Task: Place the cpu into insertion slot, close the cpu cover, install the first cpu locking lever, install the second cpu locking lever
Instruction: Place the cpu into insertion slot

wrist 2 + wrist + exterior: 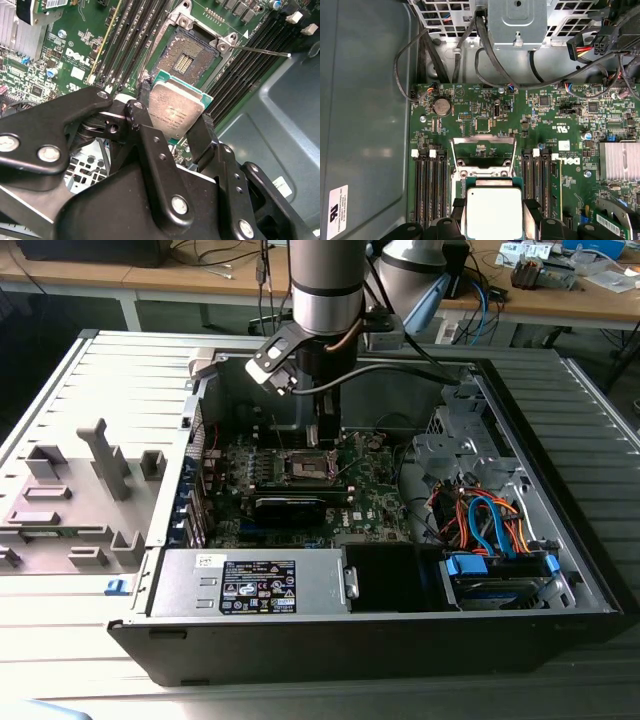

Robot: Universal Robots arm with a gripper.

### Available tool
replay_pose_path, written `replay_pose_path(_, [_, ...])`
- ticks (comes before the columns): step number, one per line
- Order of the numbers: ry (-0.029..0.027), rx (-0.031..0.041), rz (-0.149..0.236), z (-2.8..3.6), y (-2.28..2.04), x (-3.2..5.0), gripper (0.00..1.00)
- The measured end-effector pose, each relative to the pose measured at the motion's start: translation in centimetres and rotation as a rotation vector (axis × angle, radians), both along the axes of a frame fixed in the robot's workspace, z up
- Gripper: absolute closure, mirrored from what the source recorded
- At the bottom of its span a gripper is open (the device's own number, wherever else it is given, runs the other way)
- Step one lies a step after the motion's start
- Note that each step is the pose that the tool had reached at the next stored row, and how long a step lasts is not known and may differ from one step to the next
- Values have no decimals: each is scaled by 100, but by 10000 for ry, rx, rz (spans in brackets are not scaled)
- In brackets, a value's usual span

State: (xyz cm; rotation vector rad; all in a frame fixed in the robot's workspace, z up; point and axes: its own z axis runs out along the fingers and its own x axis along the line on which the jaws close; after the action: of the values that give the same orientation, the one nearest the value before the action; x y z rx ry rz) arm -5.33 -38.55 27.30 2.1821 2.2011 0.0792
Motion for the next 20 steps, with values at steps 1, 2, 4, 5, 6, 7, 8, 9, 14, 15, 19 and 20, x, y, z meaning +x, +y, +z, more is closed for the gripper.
replay_pose_path(1, [0, 0, -1, 0, 0, -1, 46])
replay_pose_path(2, [0, 0, -1, 0, 0, -3, 46])
replay_pose_path(4, [0, 0, -1, -1, 0, -6, 46])
replay_pose_path(5, [0, 0, -1, -1, 0, -8, 46])
replay_pose_path(6, [0, 0, -1, -1, 0, -9, 46])
replay_pose_path(7, [0, 0, 0, -2, 0, -12, 46])
replay_pose_path(8, [0, 0, 0, -2, 0, -13, 46])
replay_pose_path(9, [0, 0, 0, -2, 0, -15, 46])
replay_pose_path(14, [1, 0, -1, -3, 0, -24, 46])
replay_pose_path(15, [0, 0, 0, -3, 0, -25, 46])
replay_pose_path(19, [0, 0, -1, -4, 0, -31, 46])
replay_pose_path(20, [0, 0, -1, -4, 0, -32, 46])
